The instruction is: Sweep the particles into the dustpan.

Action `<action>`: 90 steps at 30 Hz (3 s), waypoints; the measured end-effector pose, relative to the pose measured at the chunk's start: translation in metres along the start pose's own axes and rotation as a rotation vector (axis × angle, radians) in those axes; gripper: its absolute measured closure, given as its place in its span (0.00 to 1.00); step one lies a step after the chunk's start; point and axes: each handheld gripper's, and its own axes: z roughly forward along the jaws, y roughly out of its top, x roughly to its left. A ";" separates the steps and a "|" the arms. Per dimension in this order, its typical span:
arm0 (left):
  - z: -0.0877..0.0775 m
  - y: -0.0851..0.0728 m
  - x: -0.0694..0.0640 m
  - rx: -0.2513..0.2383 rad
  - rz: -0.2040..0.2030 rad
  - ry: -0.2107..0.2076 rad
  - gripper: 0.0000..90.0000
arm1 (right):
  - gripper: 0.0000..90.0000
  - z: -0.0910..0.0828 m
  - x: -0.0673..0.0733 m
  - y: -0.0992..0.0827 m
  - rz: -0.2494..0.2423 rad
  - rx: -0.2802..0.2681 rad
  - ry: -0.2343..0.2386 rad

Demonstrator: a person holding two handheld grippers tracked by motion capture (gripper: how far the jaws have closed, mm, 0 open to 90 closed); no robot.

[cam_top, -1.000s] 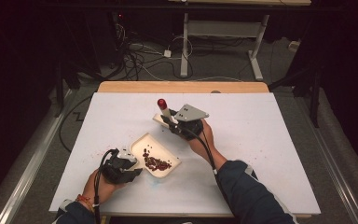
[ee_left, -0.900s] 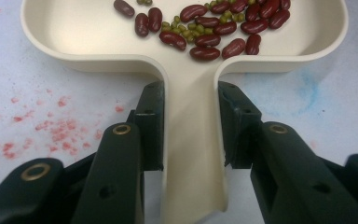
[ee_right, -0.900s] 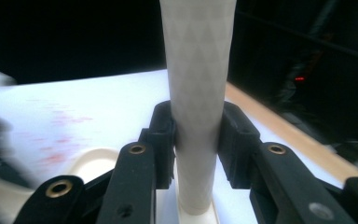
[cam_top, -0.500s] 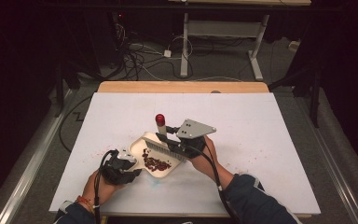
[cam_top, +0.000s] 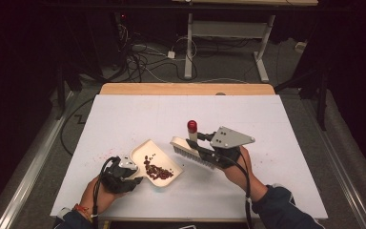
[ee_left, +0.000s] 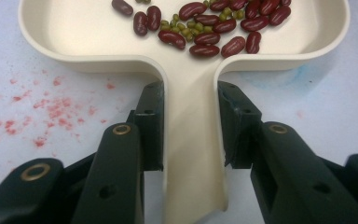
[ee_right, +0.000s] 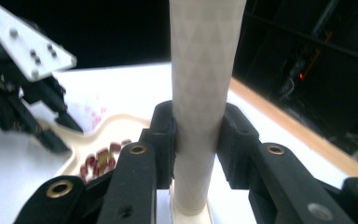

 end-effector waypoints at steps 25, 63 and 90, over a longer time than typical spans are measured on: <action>0.006 0.002 -0.008 -0.010 0.002 -0.004 0.71 | 0.78 -0.018 0.017 0.000 0.018 -0.023 0.059; 0.007 0.000 0.006 -0.038 -0.035 0.002 0.69 | 0.78 0.061 0.062 0.008 -0.134 -0.085 0.184; 0.006 -0.001 0.010 -0.036 -0.047 0.019 0.71 | 0.78 0.034 0.040 0.025 -0.051 -0.137 0.108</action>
